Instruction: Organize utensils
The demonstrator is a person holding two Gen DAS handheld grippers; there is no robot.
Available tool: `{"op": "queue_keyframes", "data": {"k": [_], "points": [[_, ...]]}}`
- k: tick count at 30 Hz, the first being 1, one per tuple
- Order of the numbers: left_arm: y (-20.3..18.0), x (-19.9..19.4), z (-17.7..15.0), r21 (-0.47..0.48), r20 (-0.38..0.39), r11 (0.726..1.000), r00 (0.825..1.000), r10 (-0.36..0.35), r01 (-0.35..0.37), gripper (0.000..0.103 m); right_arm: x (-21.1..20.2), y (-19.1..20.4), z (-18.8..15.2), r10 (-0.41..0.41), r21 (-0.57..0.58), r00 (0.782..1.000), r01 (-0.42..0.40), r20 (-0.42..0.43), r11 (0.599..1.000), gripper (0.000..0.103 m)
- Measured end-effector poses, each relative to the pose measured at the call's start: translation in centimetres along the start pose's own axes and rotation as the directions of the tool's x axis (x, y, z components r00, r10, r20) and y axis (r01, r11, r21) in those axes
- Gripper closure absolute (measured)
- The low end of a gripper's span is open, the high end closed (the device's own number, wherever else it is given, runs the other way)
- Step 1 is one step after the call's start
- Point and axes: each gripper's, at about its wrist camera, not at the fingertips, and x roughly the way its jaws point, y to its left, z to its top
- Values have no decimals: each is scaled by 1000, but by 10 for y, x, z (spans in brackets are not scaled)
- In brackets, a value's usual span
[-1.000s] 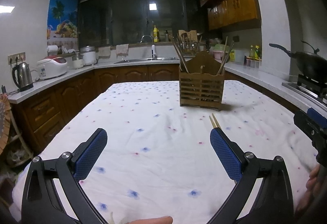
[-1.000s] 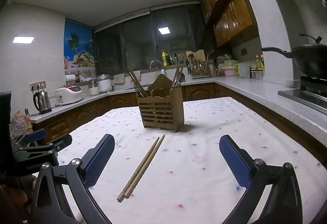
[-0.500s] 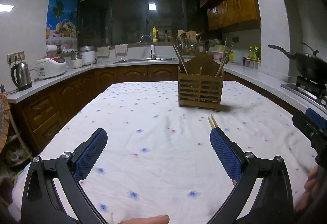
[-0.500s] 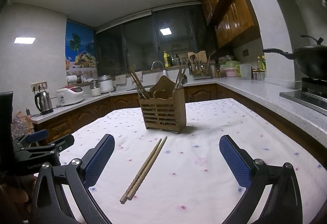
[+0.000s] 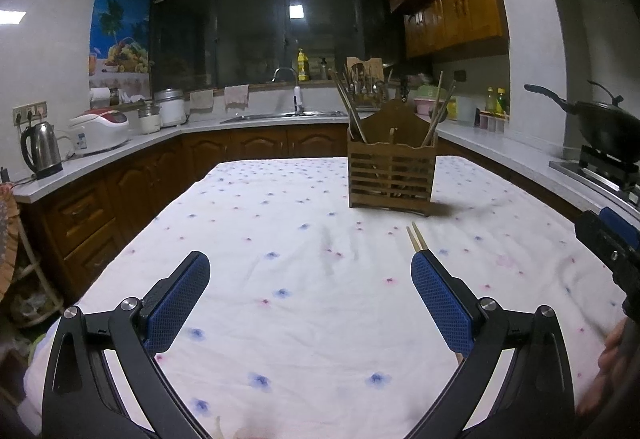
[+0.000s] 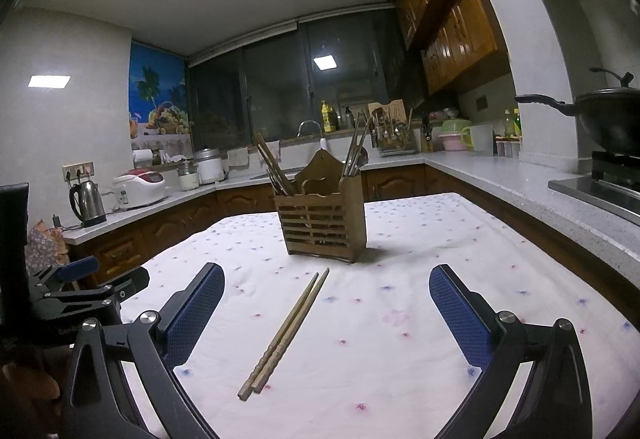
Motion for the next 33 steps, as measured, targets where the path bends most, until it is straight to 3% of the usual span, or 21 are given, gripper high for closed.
{"op": "queue_keyframes", "data": {"k": [33], "points": [[2, 1, -2, 3, -11, 1000, 1000, -17, 17, 0, 1, 1, 1, 1, 6, 1000, -1, -2, 1000, 0]]}}
